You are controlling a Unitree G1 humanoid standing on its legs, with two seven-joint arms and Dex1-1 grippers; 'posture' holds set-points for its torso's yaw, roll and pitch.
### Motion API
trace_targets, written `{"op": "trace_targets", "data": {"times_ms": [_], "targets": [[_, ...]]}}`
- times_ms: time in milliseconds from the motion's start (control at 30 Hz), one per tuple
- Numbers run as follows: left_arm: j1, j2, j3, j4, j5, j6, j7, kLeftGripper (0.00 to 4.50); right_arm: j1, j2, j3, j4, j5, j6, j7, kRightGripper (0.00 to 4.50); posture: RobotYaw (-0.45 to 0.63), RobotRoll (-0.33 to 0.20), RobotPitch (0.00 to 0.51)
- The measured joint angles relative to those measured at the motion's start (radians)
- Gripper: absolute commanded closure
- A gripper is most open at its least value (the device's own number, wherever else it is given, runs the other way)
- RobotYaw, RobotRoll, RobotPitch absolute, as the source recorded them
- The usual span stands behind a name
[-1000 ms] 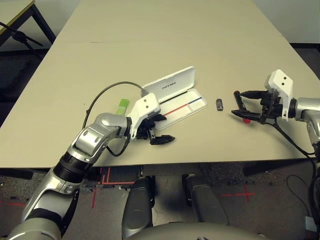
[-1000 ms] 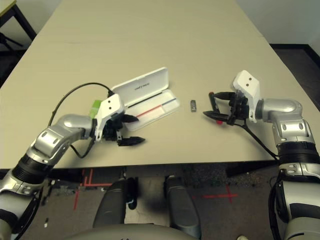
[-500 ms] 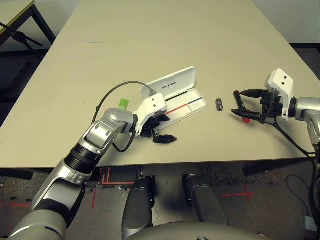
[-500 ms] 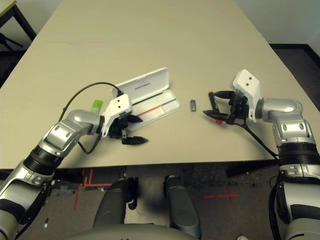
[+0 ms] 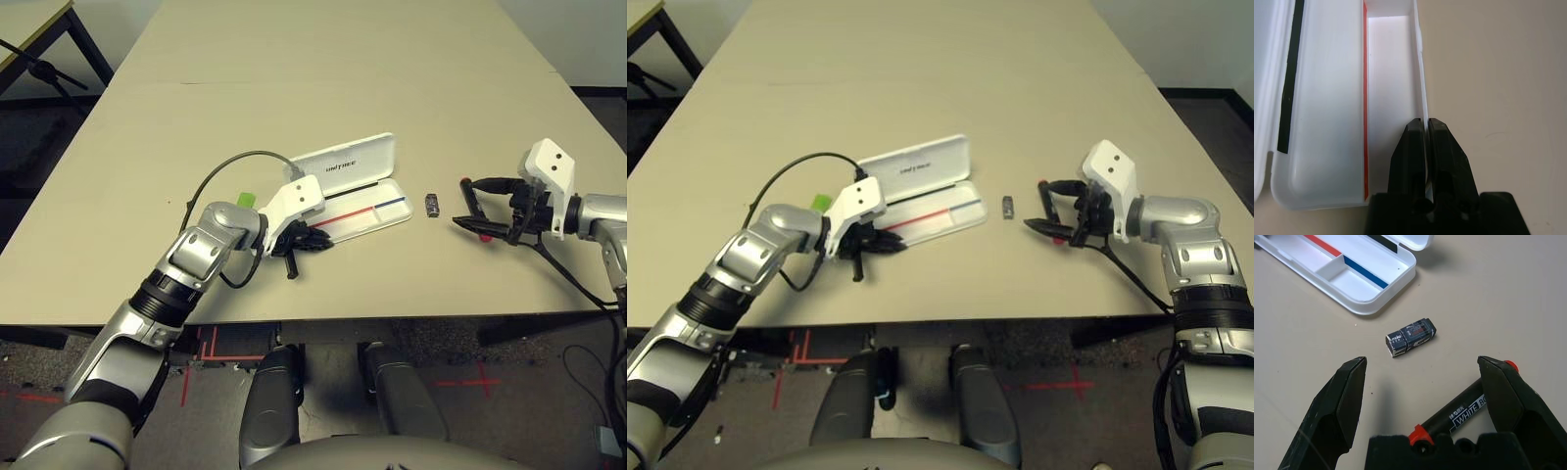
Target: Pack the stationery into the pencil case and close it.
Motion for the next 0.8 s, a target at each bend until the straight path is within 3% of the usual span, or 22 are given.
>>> {"op": "trace_targets", "data": {"times_ms": [333, 567, 800], "targets": [[-0.017, 0.052, 0.001, -0.006, 0.052, -0.118, -0.080, 4.46, -0.003, 0.003, 0.001, 0.012, -0.001, -0.013, -0.002, 0.00, -0.10, 0.000, 0.175], [0.027, 0.084, 0.002, -0.009, 0.058, -0.250, -0.143, 4.46, -0.024, 0.013, 0.004, 0.054, -0.009, -0.042, -0.003, 0.00, -0.09, 0.000, 0.173], [0.077, 0.088, 0.006, -0.044, 0.057, -0.288, -0.178, 4.46, -0.041, 0.019, 0.006, 0.084, -0.015, -0.060, -0.002, 0.00, -0.09, 0.000, 0.173]]}}
